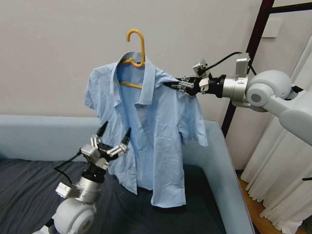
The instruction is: Pick up the clothes from the sofa and hang them on the clothes hanger.
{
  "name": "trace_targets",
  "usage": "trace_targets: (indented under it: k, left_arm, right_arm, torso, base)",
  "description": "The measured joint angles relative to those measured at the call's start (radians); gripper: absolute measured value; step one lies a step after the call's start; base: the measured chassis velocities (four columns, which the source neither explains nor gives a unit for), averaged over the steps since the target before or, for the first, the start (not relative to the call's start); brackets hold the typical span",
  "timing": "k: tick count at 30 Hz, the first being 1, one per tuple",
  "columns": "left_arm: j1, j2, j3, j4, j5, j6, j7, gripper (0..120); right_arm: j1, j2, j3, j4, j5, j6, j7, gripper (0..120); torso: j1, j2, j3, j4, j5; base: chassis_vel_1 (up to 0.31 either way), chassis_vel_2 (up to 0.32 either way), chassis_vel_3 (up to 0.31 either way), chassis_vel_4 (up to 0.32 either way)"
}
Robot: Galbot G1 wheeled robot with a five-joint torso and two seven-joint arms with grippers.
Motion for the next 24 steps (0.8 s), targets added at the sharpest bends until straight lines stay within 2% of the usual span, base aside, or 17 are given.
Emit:
trace_targets:
  k: [4,10,12,15,19,20,23,24]
  left_arm:
    - [-0.043,0.025,0.01,0.02,-0.014,0.03,-0.044,100]
    - [-0.12,0.022,0.052,0.053,-0.014,0.111,-0.146,96]
    - [-0.141,0.022,0.063,0.067,-0.015,0.122,-0.152,95]
    - [-0.175,0.028,0.081,0.094,-0.02,0.129,-0.152,88]
    - [-0.205,0.039,0.094,0.11,-0.042,0.134,-0.139,68]
    - [-0.205,0.039,0.094,0.11,-0.042,0.134,-0.139,68]
    - [-0.21,0.039,0.102,0.116,-0.044,0.135,-0.13,55]
    - [-0.21,0.039,0.102,0.116,-0.044,0.135,-0.13,55]
  right_arm:
    - [-0.007,0.011,0.005,-0.002,0.003,0.003,0.003,8]
    - [-0.037,0.013,0.013,0.013,-0.001,0.005,-0.003,8]
    - [-0.044,0.013,0.016,0.015,-0.003,0.006,-0.003,8]
    - [-0.052,0.016,0.017,0.017,-0.007,0.007,-0.004,8]
    - [-0.056,0.022,0.019,0.008,-0.014,0.009,-0.007,8]
    - [-0.056,0.022,0.019,0.008,-0.014,0.009,-0.007,8]
    - [-0.06,0.023,0.021,0.005,-0.019,0.01,-0.011,8]
    - [-0.06,0.023,0.021,0.005,-0.019,0.01,-0.011,8]
  torso:
    - [0.0,0.0,0.0,0.0001,-0.0002]
    - [0.0,0.0,0.0,-0.0002,-0.0001]
    - [0.0,0.0,0.0,-0.0002,-0.0001]
    - [0.0,0.0,0.0,-0.0002,-0.0001]
    - [0.0,0.0,0.0,0.0,0.0]
    - [0.0,0.0,0.0,0.0,0.0]
    - [0.0,0.0,0.0,0.0,-0.0001]
    - [0.0,0.0,0.0,0.0,-0.0001]
  base:
    - [0.0,0.0,0.0,0.0]
    - [0.0,0.0,0.0,0.0]
    - [0.0,0.0,0.0,0.0]
    - [0.0,0.0,0.0,0.0]
    - [0.0,0.0,0.0,0.0]
    - [0.0,0.0,0.0,0.0]
    - [0.0,0.0,0.0,0.0]
    - [0.0,0.0,0.0,0.0]
